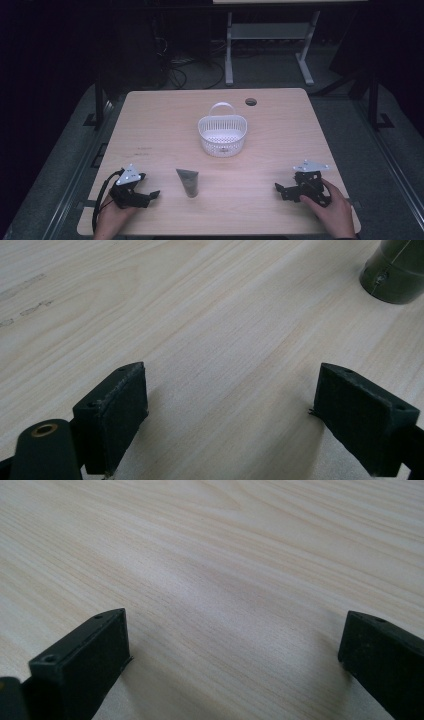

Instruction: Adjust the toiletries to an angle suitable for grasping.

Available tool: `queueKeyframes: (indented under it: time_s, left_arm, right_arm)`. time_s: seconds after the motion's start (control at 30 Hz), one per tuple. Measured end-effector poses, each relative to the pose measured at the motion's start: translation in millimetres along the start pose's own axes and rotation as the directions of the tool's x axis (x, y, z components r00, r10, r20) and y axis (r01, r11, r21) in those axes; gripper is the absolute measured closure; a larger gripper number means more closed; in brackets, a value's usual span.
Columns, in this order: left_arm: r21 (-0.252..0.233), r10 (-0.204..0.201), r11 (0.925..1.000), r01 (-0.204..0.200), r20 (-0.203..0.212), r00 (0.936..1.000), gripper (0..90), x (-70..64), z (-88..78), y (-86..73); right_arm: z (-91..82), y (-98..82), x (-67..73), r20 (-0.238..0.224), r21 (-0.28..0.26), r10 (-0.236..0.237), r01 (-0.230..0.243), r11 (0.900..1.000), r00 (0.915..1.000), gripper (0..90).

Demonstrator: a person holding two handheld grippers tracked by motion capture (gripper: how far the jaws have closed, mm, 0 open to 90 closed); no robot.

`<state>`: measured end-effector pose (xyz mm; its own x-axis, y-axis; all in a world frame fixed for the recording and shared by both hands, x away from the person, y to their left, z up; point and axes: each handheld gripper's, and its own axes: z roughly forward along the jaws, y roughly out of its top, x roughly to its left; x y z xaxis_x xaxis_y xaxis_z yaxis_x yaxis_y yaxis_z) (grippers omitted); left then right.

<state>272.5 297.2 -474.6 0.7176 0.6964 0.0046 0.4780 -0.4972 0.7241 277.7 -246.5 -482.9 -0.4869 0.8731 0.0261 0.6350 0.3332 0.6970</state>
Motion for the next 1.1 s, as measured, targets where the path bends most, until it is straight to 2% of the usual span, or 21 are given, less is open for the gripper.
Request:
queueKeyframes:
  time_s: [0.27, 0.3, 0.33, 0.37, 0.47, 0.57, 0.6, 0.63, 0.67, 0.77, 0.93, 0.97, 1.1]
  left_arm:
    - [-0.005, -0.005, 1.0000, 0.005, -0.006, 1.0000, 16.7, 0.1, -0.4, 0.0]
    - [-0.019, -0.015, 0.9997, 0.015, 0.010, 0.9998, 16.7, 0.0, -2.3, -0.2]
    - [-0.021, -0.025, 0.9995, 0.025, 0.027, 0.9993, 25.3, 0.5, -3.4, 0.5]
    - [-0.029, -0.044, 0.9986, 0.045, 0.038, 0.9983, 29.8, 0.5, -5.6, 2.2]
    - [-0.043, -0.046, 0.9979, 0.048, 0.048, 0.9978, 40.8, -0.8, -10.9, 5.1]
    - [-0.047, -0.054, 0.9973, 0.057, 0.062, 0.9966, 48.6, -1.2, -14.1, 7.4]
    - [-0.046, -0.058, 0.9971, 0.062, 0.067, 0.9961, 48.6, -1.6, -15.7, 8.6]
    - [-0.043, -0.063, 0.9969, 0.066, 0.071, 0.9955, 54.4, -2.2, -17.3, 9.8]
    - [-0.043, -0.069, 0.9965, 0.072, 0.078, 0.9945, 54.4, -3.0, -18.8, 11.0]
    - [-0.027, -0.075, 0.9966, 0.078, 0.101, 0.9920, 64.7, -5.5, -25.8, 15.3]
    - [-0.012, -0.085, 0.9961, 0.088, 0.130, 0.9879, 74.2, -7.8, -32.8, 18.0]
    - [-0.014, -0.083, 0.9962, 0.085, 0.139, 0.9868, 79.7, -9.1, -36.1, 20.4]
    - [-0.013, -0.069, 0.9973, 0.072, 0.151, 0.9861, 89.4, -13.1, -41.8, 27.5]
  right_arm:
    - [0.0, 0.0, 0.0, 0.000, 0.000, 0.000, 0.000, 1.000, 1.0000, 0.0]
    - [0.0, 0.0, 0.0, 0.000, 0.000, 0.000, 0.000, 1.000, 1.0000, 0.0]
    - [0.0, 0.0, 0.0, 0.000, 0.000, 0.000, 0.000, 1.000, 1.0000, 0.0]
    - [0.0, 0.1, 0.0, 0.000, 0.000, 0.000, 0.000, 1.000, 1.0000, 0.0]
    - [0.0, 0.0, 0.0, 0.000, 0.000, 0.000, 0.000, 1.000, 1.0000, 0.0]
    - [0.0, 0.0, 0.0, 0.000, 0.000, 0.000, 0.000, 1.000, 1.0000, 0.0]
    - [0.0, 0.0, 0.0, 0.000, 0.000, 0.000, 0.000, 1.000, 1.0000, 0.0]
    - [0.0, 0.0, 0.0, 0.000, 0.000, 0.001, -0.001, 1.000, 1.0000, 0.0]
    - [0.0, 0.0, 0.0, 0.000, 0.000, 0.001, -0.001, 1.000, 1.0000, 0.0]
    - [0.0, 0.0, 0.0, 0.000, 0.000, 0.000, 0.000, 1.000, 1.0000, 0.0]
    - [0.8, 0.9, -0.2, 0.001, 0.001, 0.001, -0.001, 1.000, 1.0000, 0.0]
    - [1.4, 1.6, 0.0, 0.002, 0.001, 0.004, -0.004, 1.000, 1.0000, 0.0]
    - [1.4, 1.6, 0.0, 0.002, 0.001, 0.004, -0.004, 1.000, 1.0000, 0.0]
